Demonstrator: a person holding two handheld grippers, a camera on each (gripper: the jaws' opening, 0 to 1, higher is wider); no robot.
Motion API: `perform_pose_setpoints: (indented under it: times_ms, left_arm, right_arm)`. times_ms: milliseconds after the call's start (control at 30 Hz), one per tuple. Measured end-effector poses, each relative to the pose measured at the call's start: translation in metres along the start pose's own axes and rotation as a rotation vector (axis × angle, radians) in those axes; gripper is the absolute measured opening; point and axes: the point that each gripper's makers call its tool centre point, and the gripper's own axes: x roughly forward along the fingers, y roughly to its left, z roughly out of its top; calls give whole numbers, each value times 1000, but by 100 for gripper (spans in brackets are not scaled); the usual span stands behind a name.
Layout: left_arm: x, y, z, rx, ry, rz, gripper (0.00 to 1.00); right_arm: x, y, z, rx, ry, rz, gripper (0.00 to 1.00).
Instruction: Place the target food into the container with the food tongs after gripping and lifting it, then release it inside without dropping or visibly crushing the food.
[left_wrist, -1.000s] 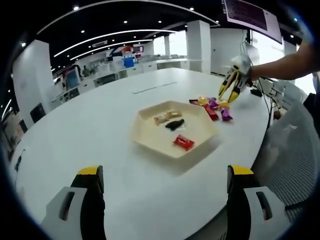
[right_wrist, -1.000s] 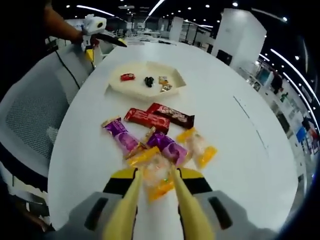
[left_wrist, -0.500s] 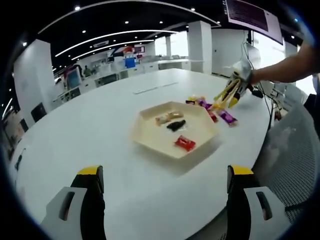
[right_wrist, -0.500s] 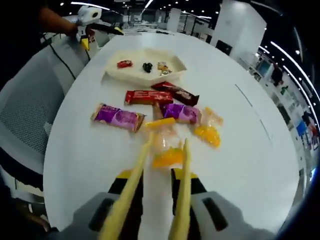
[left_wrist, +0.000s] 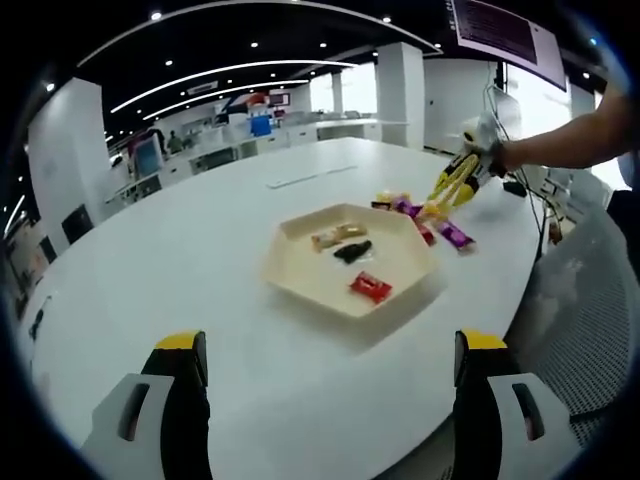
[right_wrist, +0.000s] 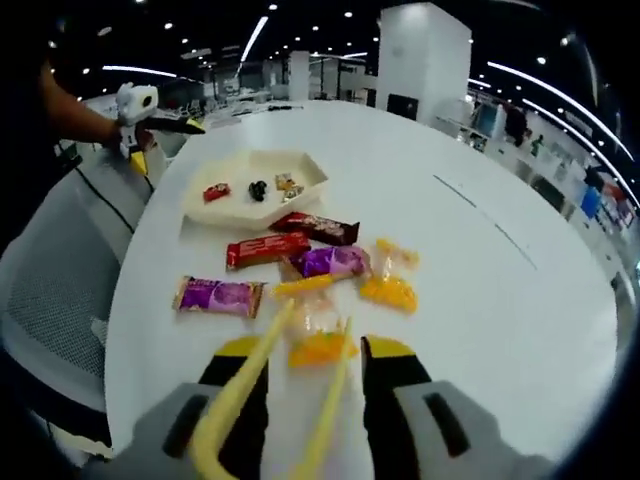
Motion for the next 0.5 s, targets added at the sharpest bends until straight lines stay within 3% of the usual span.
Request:
perform_pose_setpoints:
  times_ms: [133, 500]
  left_arm:
    - [0, 0, 0, 0, 0, 1, 99]
    - [-1, 1, 0, -1, -6, 2, 99]
  right_arm:
    - [1, 0, 5, 42, -23, 5, 32]
    - [3, 5, 11, 133, -68, 6, 37]
